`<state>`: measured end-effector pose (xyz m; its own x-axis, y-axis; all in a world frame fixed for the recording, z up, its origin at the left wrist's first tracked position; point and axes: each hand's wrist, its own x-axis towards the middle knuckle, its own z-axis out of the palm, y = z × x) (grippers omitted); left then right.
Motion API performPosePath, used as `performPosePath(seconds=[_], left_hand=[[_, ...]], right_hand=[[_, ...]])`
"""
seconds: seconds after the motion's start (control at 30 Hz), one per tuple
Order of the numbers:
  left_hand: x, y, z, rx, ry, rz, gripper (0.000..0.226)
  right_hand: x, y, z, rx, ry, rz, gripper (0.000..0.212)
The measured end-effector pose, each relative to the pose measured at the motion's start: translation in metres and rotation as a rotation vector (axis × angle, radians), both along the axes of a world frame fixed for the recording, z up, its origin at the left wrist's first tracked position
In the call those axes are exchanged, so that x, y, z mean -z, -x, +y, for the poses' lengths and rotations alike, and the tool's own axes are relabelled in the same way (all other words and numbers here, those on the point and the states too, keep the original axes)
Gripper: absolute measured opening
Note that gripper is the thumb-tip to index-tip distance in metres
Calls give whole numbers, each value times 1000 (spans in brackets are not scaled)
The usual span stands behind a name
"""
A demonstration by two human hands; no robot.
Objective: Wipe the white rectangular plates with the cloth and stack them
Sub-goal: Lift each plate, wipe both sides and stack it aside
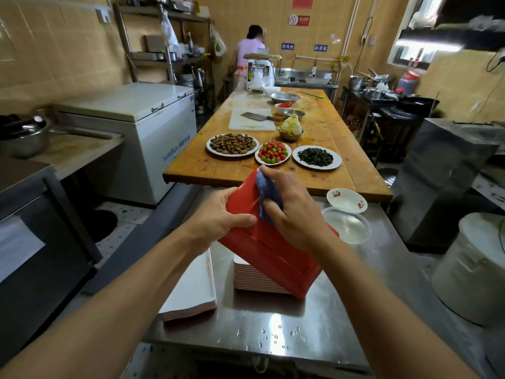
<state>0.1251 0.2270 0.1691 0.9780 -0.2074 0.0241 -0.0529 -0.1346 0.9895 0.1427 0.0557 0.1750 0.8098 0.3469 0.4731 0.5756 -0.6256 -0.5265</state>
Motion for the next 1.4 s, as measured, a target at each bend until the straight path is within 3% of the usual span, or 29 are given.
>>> performPosePath(seconds=[0.2, 0.37, 0.5, 0.7, 0.8, 0.9, 1.1, 1.4], left_hand=[[5, 10, 26, -118, 194, 32, 46], [16, 10, 32, -168, 308, 113, 39], [26, 4, 25, -285, 441, 235, 18], [34, 5, 15, -358, 574, 394, 11], [35, 8, 10, -381, 623, 430, 8], [33, 15, 2, -386, 659, 453, 2], [37, 26, -7, -389, 749, 437, 19], [45, 39, 9, -388, 705, 350, 16]], right_hand=[[27, 5, -27, 122, 161, -58, 56], [39, 0, -44, 163, 19, 60, 49], [41, 7, -41, 188, -5, 88, 54], [56, 39, -51, 124, 30, 36, 58], [64, 50, -51, 133, 141, -63, 54], [68, 57, -35, 205, 283, -139, 53], [73, 71, 18, 186, 353, -176, 55], [61, 43, 61, 48, 400, 0, 62]])
